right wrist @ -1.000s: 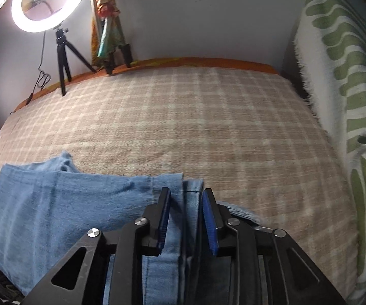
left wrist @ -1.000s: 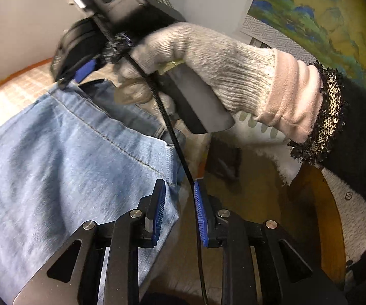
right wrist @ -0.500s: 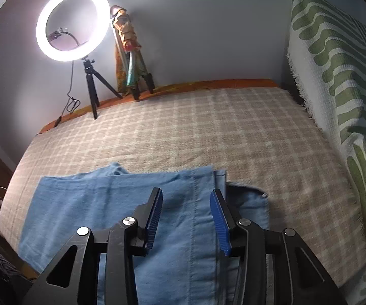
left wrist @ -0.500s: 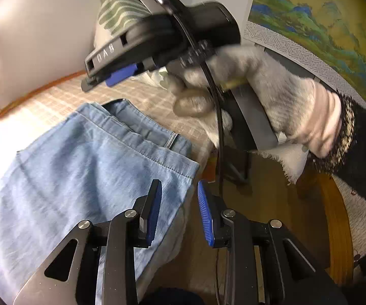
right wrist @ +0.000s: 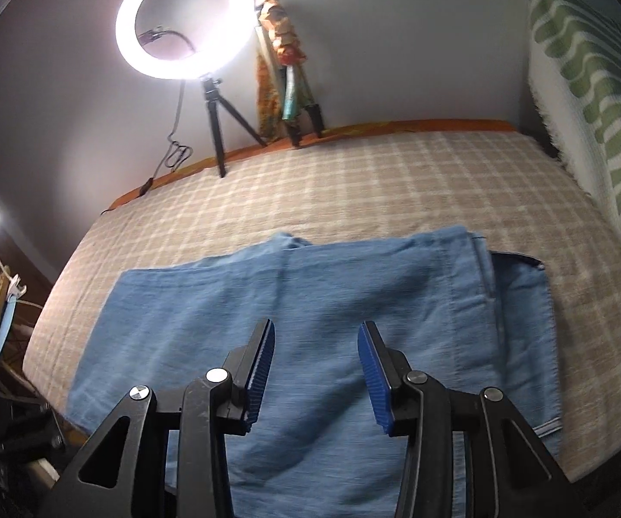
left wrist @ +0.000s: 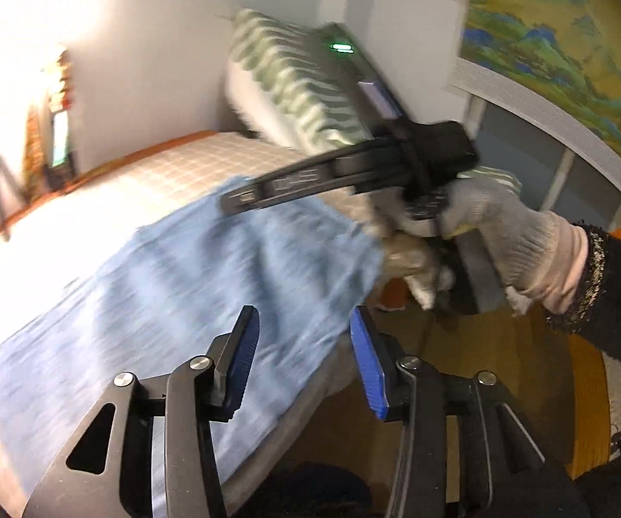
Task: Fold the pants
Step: 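Open both tools and release the folded jeans onto the bed, then move the right tool to the folded jeans edge and close on it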
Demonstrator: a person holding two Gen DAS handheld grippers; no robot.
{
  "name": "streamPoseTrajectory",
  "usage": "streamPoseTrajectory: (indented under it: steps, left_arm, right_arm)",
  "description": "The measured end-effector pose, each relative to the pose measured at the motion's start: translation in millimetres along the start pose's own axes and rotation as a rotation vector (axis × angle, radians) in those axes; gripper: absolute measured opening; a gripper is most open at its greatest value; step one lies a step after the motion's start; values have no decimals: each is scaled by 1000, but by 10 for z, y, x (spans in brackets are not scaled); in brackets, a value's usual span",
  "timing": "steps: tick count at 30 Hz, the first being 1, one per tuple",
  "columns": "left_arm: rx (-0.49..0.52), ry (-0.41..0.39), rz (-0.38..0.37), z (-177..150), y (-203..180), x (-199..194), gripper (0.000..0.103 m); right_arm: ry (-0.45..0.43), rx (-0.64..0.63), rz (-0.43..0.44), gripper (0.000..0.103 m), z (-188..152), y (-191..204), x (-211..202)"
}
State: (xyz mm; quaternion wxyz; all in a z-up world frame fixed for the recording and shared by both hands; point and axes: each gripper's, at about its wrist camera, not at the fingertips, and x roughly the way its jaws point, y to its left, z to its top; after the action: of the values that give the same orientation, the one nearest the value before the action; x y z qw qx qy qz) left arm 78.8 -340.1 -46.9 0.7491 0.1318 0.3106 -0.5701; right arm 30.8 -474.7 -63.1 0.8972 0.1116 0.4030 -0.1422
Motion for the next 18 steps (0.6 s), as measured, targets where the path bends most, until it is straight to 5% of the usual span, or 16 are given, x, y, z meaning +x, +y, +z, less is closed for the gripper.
streamPoseTrajectory:
  steps: [10,18]
  left_arm:
    - [-220,-25,258,-631,946,-484,43]
    - [-292,27,296,-1134,1207,-552,43]
  right_arm:
    - [11,-149,92,48,64,795,272]
    - [77,-315,167,48,81,1657,752]
